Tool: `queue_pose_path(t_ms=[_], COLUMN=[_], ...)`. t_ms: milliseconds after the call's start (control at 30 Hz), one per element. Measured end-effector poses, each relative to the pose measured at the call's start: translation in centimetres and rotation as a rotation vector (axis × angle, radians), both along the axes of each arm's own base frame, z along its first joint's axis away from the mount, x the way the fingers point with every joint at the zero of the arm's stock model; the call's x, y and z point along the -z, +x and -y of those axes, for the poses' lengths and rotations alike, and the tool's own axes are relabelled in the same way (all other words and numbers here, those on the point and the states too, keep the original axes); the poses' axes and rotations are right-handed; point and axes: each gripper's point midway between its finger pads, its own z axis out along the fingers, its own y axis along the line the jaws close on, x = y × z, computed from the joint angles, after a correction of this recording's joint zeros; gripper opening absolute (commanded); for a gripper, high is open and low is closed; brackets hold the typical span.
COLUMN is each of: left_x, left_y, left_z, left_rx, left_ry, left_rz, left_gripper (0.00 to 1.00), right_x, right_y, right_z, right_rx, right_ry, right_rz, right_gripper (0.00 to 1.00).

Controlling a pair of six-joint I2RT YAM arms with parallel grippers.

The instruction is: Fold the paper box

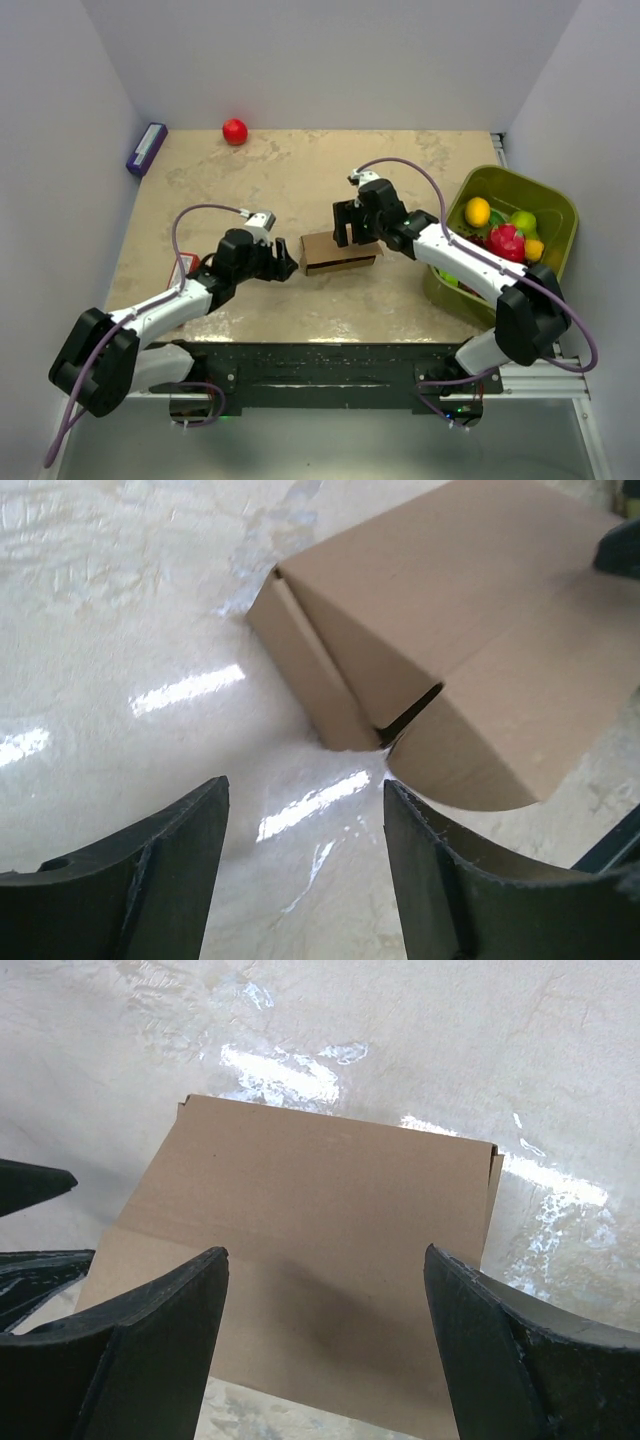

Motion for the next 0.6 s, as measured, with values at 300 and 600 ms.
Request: queue_pose_path(t_ms=[300,600], left_x=[1.9,0.8], left_y=[0.3,1.8], left_z=[-0.2,1.2], left_rx=[-0.01,0.018], left_ry=[0.03,-0.026], left_rz=[-0.018,0.057], left_gripper=[0.66,0.64], right_x=[1.6,2.6], right_y=[0.2,0.4], right_z=[-0.2,0.0], right_rx=[-0.009,-0.008], right_ry=[-0.013,-0.014], right_rz=[-0.046,-0.075], right_gripper=[0.83,0.88])
